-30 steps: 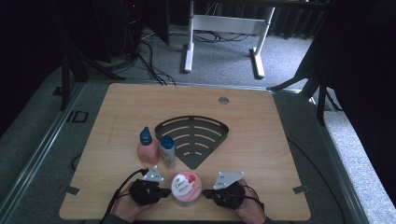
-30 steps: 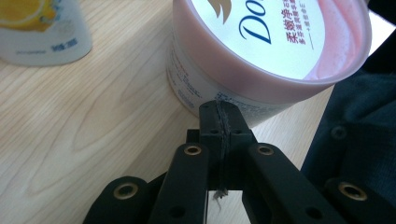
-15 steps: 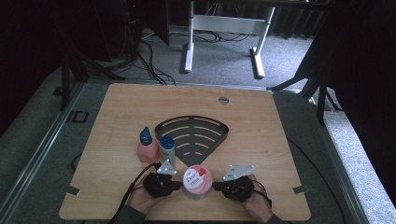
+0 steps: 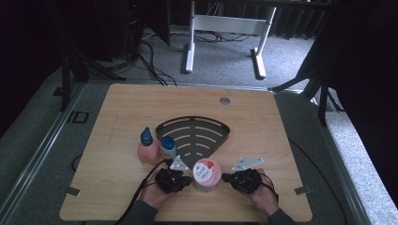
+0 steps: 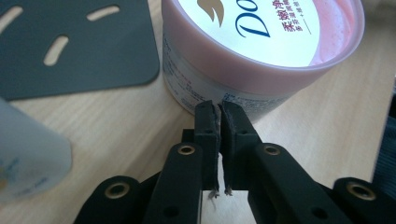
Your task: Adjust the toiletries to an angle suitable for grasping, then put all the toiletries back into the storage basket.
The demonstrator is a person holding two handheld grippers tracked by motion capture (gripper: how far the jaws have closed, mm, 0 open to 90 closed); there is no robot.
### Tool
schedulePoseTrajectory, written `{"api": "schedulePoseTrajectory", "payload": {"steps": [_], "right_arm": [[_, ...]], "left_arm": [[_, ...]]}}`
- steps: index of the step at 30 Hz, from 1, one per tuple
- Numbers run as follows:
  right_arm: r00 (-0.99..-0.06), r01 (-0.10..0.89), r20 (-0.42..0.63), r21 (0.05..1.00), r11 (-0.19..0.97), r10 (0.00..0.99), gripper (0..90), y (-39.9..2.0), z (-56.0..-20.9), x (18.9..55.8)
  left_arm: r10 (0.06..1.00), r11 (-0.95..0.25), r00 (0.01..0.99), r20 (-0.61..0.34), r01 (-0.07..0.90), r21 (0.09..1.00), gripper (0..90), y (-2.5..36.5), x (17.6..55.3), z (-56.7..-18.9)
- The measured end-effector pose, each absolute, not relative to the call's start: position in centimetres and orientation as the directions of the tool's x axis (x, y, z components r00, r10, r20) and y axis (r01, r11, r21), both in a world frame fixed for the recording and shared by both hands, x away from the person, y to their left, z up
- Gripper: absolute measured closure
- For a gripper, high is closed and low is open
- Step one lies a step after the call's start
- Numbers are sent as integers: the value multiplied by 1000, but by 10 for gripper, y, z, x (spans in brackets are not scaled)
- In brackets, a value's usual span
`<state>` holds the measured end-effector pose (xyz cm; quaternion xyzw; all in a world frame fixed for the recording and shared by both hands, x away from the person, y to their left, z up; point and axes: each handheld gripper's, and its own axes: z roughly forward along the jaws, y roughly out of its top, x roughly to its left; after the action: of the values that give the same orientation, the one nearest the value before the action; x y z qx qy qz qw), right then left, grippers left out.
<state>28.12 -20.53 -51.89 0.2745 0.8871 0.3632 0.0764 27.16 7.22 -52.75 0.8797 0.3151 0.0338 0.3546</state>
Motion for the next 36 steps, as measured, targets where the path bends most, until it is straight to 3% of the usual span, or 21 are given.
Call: {"api": "schedulePoseTrajectory", "payload": {"steps": [4, 11, 15, 17, 19, 36], "right_arm": [[-827, 448, 78, 690, 569, 557, 870, -211, -520, 288], [-839, 432, 80, 701, 568, 539, 794, -216, -522, 292], [-839, 433, 81, 698, 570, 539, 699, -220, -523, 294], [-839, 433, 81, 698, 570, 539, 699, -220, -523, 294], [-844, 424, 74, 697, 578, 531, 623, -222, -525, 294], [-899, 338, 60, 725, 600, 434, 372, -221, -525, 288]], "left_arm": [[582, -563, 802, -132, 515, 646, 810, 68, 275, -527], [605, -579, 792, -75, 503, 642, 593, 69, 275, -533], [607, -577, 792, -67, 497, 648, 541, 72, 274, -535], [608, -574, 791, -67, 495, 652, 528, 73, 273, -535], [604, -569, 795, -55, 479, 668, 491, 77, 271, -535], [568, -563, 822, -42, 426, 708, 315, 68, 268, -539]]}}
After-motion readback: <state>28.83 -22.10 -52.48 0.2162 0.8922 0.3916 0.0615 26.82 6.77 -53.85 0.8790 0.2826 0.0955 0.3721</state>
